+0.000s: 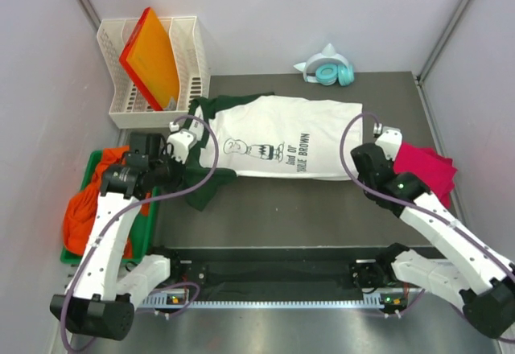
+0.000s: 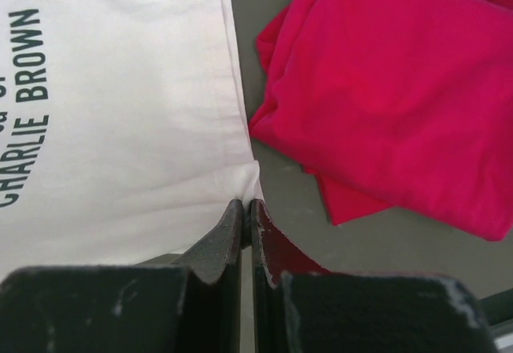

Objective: Fold and stack the t-shirts

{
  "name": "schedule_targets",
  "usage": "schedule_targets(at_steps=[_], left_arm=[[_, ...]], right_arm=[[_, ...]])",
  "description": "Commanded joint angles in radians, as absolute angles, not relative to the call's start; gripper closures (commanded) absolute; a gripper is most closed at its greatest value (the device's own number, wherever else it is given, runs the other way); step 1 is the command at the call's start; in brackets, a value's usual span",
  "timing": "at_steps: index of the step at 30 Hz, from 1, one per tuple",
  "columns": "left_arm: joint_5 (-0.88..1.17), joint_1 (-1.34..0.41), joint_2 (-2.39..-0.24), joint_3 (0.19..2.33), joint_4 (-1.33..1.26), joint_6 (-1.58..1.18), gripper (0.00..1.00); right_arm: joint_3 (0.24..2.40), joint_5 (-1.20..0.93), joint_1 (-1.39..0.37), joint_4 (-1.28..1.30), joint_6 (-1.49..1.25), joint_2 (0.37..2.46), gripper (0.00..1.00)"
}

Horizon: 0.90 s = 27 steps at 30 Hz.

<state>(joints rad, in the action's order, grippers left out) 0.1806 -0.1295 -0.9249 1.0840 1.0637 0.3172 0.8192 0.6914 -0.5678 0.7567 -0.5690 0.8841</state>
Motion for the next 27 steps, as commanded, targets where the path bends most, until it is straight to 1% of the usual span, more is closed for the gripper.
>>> schedule_targets(at_steps=[1,3,9,17,21,27], left_arm=[[0.153,-0.126,-0.989,1.028,0.924,0.334,1.0],[0.156,-0.126,-1.017,0.994,0.879,0.336,1.0],[0.144,-0.126,-1.176,0.991,0.796,0.339,1.0],[0.092,-0.126,-1.347,1.0,0.678,0.333,1.0],[0.055,-0.126,-1.451,1.043,0.621,0.31,1.0],[0.009,-0.126,-1.584,1.101,0.514,0.278,1.0]], right_arm=[[0.861,0.726,-0.577,0.628,-0.54,1.003,1.0],[0.867,0.721,-0.577,0.579,-0.532,1.046,1.0],[0.896,0.701,-0.551,0.499,-0.496,1.193,1.0],[0.933,0.655,-0.443,0.425,-0.425,1.322,1.0],[0.962,0.64,-0.371,0.411,-0.399,1.393,1.0],[0.992,0.611,-0.308,0.364,-0.365,1.492,1.0]])
